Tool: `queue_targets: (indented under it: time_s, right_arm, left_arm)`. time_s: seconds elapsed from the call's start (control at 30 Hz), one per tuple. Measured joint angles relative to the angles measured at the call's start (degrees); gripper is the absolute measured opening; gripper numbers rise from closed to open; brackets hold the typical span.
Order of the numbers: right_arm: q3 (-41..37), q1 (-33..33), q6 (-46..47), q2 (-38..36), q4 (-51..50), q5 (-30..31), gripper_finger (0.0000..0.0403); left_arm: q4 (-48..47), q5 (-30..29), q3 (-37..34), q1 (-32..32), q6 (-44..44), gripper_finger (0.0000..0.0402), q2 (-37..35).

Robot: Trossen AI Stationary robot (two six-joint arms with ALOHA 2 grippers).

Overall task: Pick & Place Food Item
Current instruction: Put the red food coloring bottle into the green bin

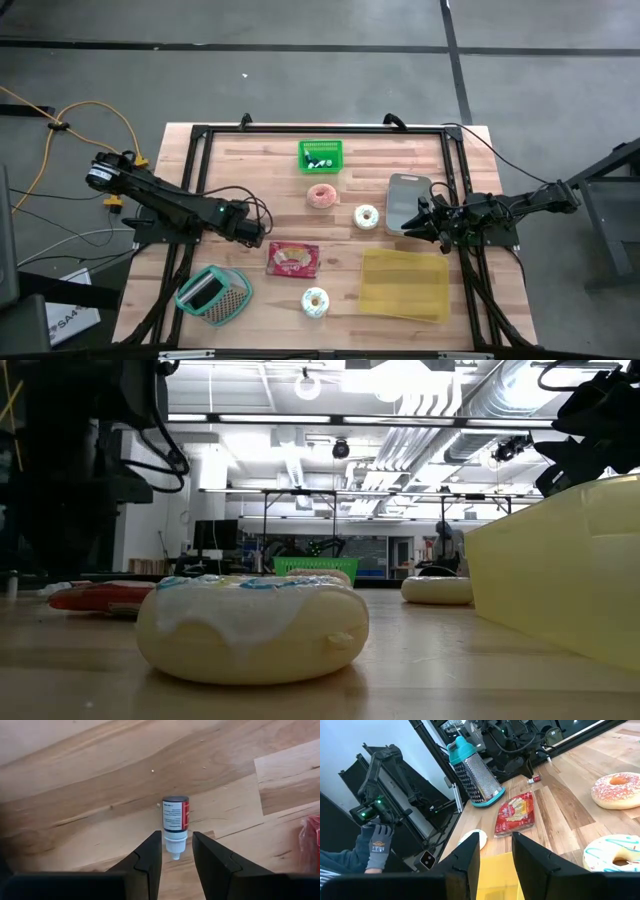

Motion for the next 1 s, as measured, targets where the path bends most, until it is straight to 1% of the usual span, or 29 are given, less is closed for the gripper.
queue_targets:
  time_s: [0.27,0.43,0.83,1.0]
  right_arm:
    - [0.0,0.0,0.0,0.0,0.0,0.0,0.0100]
    - [0.0,0.0,0.0,0.0,0.0,0.0,0.0100]
    - [0.0,0.0,0.0,0.0,0.0,0.0,0.0100]
    - [0.0,0.0,0.0,0.0,0.0,0.0,0.0100]
  left_arm:
    - [4.7,0.0,-2.9,0.0,0.0,0.0103,0.0]
    - [7.6,1.1,-5.0,0.0,0.0,0.0103,0.0]
    - [7.8,1.2,-5.1,0.0,0.0,0.0103,0.0]
    - [7.7,1.2,-5.1,0.0,0.0,0.0089,0.0]
